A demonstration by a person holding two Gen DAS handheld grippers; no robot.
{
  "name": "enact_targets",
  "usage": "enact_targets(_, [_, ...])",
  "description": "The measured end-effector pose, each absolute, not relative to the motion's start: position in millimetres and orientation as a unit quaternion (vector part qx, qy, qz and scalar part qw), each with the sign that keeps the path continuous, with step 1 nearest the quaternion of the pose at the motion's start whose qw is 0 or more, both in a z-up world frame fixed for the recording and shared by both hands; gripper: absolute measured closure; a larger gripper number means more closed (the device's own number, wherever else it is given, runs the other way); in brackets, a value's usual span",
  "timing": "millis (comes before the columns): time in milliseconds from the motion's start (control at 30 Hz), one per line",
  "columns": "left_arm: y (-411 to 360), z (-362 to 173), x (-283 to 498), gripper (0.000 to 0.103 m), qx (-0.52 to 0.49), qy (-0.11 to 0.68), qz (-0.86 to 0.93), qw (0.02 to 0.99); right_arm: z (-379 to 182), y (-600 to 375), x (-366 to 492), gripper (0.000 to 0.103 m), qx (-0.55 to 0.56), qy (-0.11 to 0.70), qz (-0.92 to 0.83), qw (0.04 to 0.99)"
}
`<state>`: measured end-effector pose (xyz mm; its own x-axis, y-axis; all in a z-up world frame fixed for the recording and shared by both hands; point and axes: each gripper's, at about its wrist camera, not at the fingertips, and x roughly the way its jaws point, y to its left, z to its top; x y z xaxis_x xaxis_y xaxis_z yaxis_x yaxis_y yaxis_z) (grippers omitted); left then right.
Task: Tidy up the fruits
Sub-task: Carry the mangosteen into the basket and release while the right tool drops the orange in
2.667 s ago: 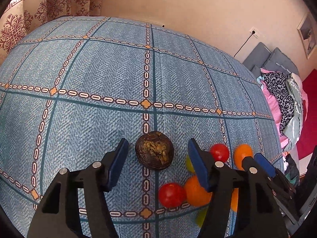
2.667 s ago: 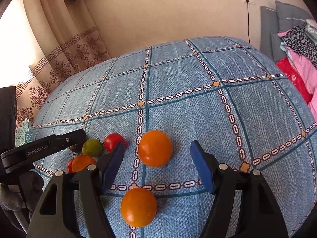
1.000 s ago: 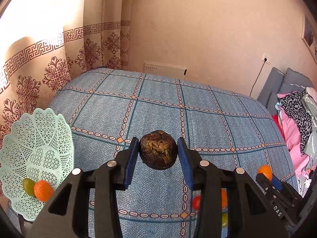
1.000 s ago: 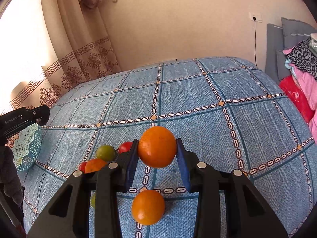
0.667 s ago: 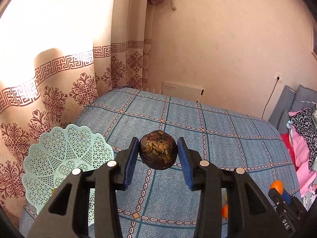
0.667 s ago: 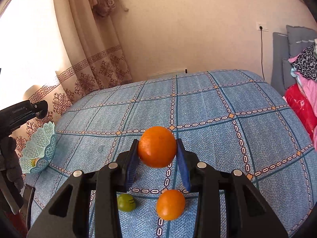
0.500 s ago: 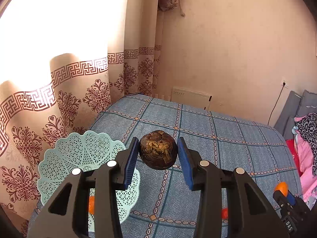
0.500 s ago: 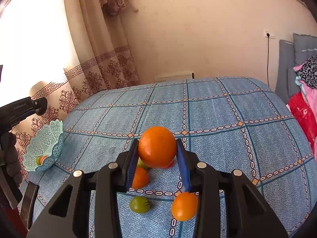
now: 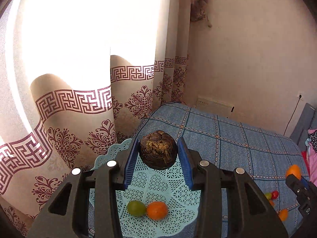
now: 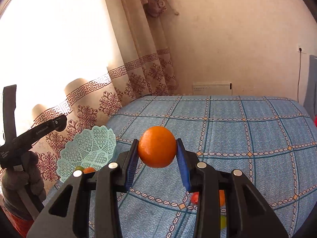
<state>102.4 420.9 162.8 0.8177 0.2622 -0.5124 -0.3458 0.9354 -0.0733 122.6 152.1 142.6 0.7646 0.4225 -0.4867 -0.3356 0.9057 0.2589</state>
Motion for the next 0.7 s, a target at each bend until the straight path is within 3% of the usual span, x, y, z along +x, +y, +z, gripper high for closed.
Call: enact_targets(700, [477.9,132.4,91.1,0.062,-0.097,0.264,0.203,0.938,112.9,281.8,142.8,0.066,0.055,0.325,0.307,0.893])
